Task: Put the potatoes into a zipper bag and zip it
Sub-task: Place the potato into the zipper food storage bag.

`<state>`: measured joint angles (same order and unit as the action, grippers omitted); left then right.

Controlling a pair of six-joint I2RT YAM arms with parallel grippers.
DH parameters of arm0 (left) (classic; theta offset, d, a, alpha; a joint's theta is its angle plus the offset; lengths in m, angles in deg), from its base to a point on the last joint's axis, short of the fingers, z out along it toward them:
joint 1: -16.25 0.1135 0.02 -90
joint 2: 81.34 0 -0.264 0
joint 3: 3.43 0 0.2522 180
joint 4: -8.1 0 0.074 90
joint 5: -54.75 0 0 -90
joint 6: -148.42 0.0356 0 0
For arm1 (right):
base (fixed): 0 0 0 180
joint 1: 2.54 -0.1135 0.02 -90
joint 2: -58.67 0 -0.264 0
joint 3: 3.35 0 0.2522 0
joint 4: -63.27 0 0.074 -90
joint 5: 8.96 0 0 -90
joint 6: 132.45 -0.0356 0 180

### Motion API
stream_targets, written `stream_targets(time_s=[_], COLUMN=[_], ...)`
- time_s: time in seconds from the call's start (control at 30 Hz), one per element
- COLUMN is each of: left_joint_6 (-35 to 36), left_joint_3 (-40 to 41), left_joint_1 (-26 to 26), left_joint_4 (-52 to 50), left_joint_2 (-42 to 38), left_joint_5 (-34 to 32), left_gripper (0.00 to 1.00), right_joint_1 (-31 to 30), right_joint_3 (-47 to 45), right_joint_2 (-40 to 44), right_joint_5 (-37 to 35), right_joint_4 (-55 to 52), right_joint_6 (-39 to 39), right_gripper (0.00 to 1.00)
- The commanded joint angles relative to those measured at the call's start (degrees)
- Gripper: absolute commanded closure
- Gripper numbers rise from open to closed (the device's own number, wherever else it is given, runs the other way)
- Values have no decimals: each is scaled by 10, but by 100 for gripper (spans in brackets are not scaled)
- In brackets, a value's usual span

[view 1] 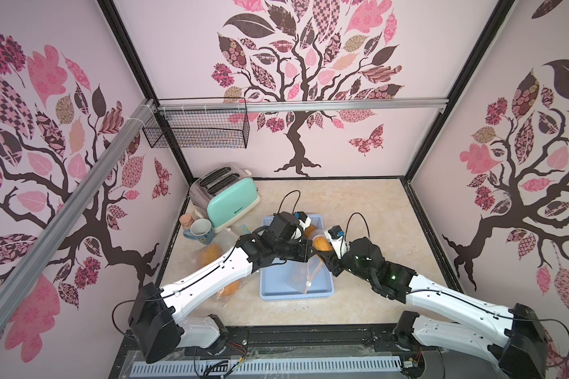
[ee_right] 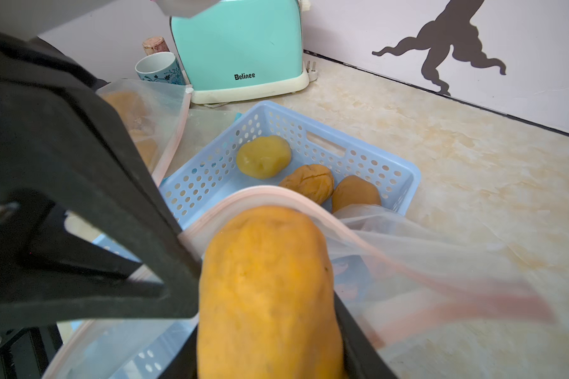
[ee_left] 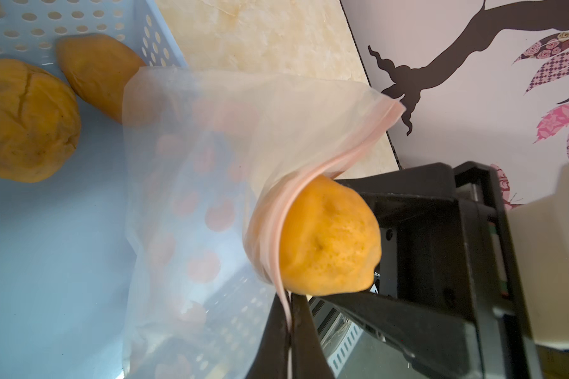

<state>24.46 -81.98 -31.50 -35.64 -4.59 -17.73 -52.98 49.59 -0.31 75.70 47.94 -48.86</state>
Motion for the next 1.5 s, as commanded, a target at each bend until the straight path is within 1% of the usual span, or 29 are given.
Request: stream_targets(time_s=[0.0, 0.07, 0.17, 0.27, 0.33, 0.4, 0.47, 0.53, 0.63, 0.7, 0.87, 0.93, 1.0, 1.07, 1.17, 1.23, 1.3, 1.37, 1.47], left_joint_6=[24, 22, 17, 16, 17, 17, 17, 17, 17, 19, 20, 20, 19, 19, 17, 19, 18, 18, 17], left_joint_3=[-45, -37, -32, -30, -29, -29, -29, -29, -30, -31, -26, -25, -25, -25, -26, -26, -25, -25, -25], left_joint_1=[-2, -2, -2, -3, -3, -3, -3, -3, -3, -3, -4, -3, -3, -3, -3, -3, -3, -3, -4], left_joint_4=[19, 27, 34, 34, 33, 31, 29, 28, 26, 26, 27, 26, 30, 34, 34, 34, 35, 35, 35], left_joint_2=[7, 4, 4, 7, 7, 8, 9, 11, 13, 14, 12, 13, 13, 15, 19, 20, 19, 18, 18], left_joint_5=[9, 5, 9, 15, 15, 11, 10, 8, 10, 10, 9, 8, 7, 9, 11, 12, 10, 11, 11], left_gripper=[100, 100, 100, 100, 100, 100, 100, 100, 100, 100, 100, 100, 100, 100, 100, 100, 100, 100, 100], right_joint_1=[-5, -5, -5, -5, -5, -5, -4, -4, -4, -4, -4, -4, -4, -4, -3, -4, -4, -4, -4], right_joint_3=[64, 80, 99, 125, 139, 148, 158, 181, 201, 203, 195, 192, 187, 181, 162, 145, 115, 84, 61], right_joint_2=[-34, -55, -81, -100, -103, -103, -103, -108, -112, -105, -64, -42, -18, 0, 18, 30, 54, 78, 89], right_joint_5=[21, 20, -10, -35, -34, -27, -11, 22, 33, 34, 34, 46, 74, 78, 30, -1, -18, -20, -17], right_joint_4=[-75, -94, -121, -148, -154, -156, -160, -184, -213, -222, -231, -229, -236, -243, -251, -252, -237, -216, -214], right_joint_6=[-61, -94, -155, -183, -189, -197, -193, -163, -152, -147, -135, -127, -107, -96, -94, -102, -112, -121, -129], right_gripper=[55, 55, 54, 53, 52, 45, 38, 30, 20, 18, 16, 15, 13, 13, 17, 21, 29, 38, 52])
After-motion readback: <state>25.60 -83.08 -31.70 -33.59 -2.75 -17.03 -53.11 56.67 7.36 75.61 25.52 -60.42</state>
